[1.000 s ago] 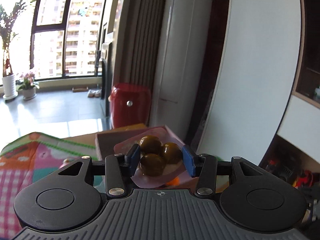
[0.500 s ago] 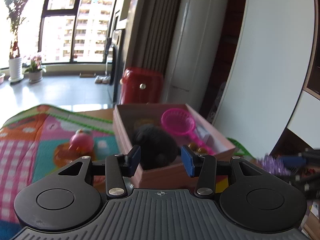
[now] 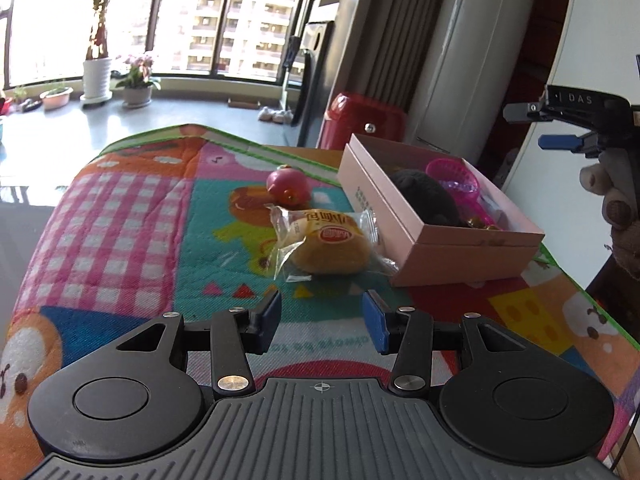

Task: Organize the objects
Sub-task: 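Carry the snack tray and purple bow into the pink box and release both, then grasp the pink bird-shaped toy with the left gripper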

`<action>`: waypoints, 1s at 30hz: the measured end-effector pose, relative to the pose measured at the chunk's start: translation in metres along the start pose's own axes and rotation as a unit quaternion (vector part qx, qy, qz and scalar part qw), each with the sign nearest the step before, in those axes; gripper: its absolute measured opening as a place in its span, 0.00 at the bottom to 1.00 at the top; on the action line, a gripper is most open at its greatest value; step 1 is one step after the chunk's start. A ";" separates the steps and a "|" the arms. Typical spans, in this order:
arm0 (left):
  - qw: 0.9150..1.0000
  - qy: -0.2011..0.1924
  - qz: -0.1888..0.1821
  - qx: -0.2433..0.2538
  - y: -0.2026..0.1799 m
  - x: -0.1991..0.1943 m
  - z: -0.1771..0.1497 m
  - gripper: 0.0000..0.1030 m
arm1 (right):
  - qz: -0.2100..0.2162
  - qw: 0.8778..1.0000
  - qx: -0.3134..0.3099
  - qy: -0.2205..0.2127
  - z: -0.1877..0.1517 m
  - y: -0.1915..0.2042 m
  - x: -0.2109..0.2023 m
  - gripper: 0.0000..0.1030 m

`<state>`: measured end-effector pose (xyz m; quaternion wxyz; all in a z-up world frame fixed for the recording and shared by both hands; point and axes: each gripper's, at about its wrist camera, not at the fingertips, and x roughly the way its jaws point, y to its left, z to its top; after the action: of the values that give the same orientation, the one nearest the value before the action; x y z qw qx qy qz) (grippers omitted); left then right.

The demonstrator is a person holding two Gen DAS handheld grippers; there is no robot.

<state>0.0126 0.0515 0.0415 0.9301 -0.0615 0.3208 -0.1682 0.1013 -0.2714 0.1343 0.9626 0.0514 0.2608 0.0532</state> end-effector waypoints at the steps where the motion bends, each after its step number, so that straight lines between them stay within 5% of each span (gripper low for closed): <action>1: 1.000 0.002 -0.004 0.000 0.003 0.002 0.000 0.48 | -0.003 1.000 0.004 0.008 -0.008 -0.002 0.001 0.94; 7: 0.999 0.012 -0.045 -0.001 0.007 0.024 0.011 0.48 | -0.020 0.998 -0.007 0.059 -0.074 -0.003 -0.006 0.96; 13: 0.999 -0.040 -0.008 0.014 0.009 0.047 0.068 0.48 | -0.014 0.996 -0.029 0.084 -0.132 0.019 -0.015 0.98; 20: 0.997 0.037 0.060 -0.019 0.020 0.136 0.116 0.48 | -0.002 0.994 -0.065 0.092 -0.151 0.042 -0.021 0.99; 24: 0.996 0.057 0.044 -0.043 0.021 0.167 0.115 0.65 | 0.000 0.991 -0.102 0.081 -0.154 0.051 -0.032 1.00; 30: 0.995 0.062 0.059 -0.043 0.018 0.180 0.112 0.54 | -0.009 0.986 -0.134 0.094 -0.165 0.056 -0.031 1.00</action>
<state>0.2188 0.0053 0.0219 0.9132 -0.0720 0.3877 -0.1025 -0.0133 -0.2087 0.0155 0.9324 -0.0860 0.3411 0.0835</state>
